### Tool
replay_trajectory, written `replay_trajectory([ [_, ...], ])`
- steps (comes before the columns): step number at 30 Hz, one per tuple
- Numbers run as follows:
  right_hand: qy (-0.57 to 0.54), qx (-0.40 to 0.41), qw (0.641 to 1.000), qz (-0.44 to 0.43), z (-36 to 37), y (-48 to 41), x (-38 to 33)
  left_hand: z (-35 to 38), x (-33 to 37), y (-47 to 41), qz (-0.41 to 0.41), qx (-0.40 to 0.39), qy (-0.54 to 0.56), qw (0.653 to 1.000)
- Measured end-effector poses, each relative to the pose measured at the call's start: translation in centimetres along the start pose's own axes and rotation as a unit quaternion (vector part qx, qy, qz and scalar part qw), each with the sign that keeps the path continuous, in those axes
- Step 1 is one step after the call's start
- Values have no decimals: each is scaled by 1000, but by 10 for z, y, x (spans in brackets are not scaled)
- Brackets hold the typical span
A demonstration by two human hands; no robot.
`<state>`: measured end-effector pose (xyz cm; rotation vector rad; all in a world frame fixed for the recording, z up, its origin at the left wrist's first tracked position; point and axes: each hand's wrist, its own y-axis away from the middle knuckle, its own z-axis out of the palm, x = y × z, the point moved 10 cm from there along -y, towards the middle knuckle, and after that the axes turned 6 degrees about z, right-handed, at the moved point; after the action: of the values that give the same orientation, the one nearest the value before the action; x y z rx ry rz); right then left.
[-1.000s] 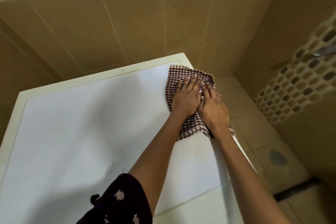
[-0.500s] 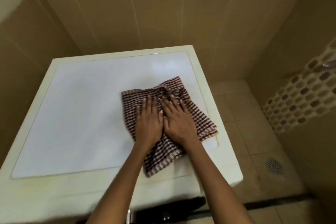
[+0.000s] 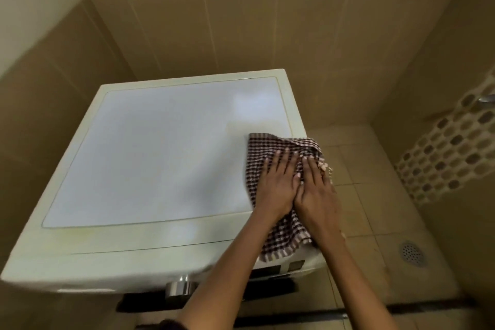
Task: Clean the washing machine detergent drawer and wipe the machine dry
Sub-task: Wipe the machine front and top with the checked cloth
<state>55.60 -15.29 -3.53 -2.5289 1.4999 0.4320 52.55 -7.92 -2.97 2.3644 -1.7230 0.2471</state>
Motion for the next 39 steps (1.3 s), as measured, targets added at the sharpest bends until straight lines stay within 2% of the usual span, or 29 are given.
replay_trajectory([
  [4,47,51,996,-47,-2,35,-45,-4,-44,48,-72,52,-53,995],
  [7,41,15,990,-136,10,58,-79,3,-72,91,-133,64,-54,988],
  [10,43,-8,976,-212,14,71,-82,2,-67,112,-169,66,-49,982],
  [13,31,4,970,-240,2,70,-65,7,-46,106,-171,47,-45,983],
  [17,-9,41,981,-190,-17,53,-21,5,-3,72,-122,51,-44,990],
  [19,-100,49,983,-149,-22,43,2,9,21,50,-74,37,-16,996],
  [22,-262,26,963,-50,-21,20,40,10,48,19,-23,45,1,999],
  [25,-294,18,956,-5,-19,6,66,19,70,-11,19,2,-23,1000],
  [27,-299,-14,954,14,-11,6,77,27,85,-29,31,-37,-88,995],
  [29,-269,13,963,26,-13,2,92,33,100,-44,53,-64,-155,984],
  [30,-264,32,963,42,-16,-3,103,35,106,-49,66,-64,-147,985],
  [33,-283,70,952,93,-44,-16,138,38,116,-62,56,-54,48,996],
  [36,-305,103,943,84,-86,-23,161,23,144,-72,56,-48,212,975],
  [39,-349,139,925,58,-137,-30,173,-8,179,-82,64,-79,277,956],
])
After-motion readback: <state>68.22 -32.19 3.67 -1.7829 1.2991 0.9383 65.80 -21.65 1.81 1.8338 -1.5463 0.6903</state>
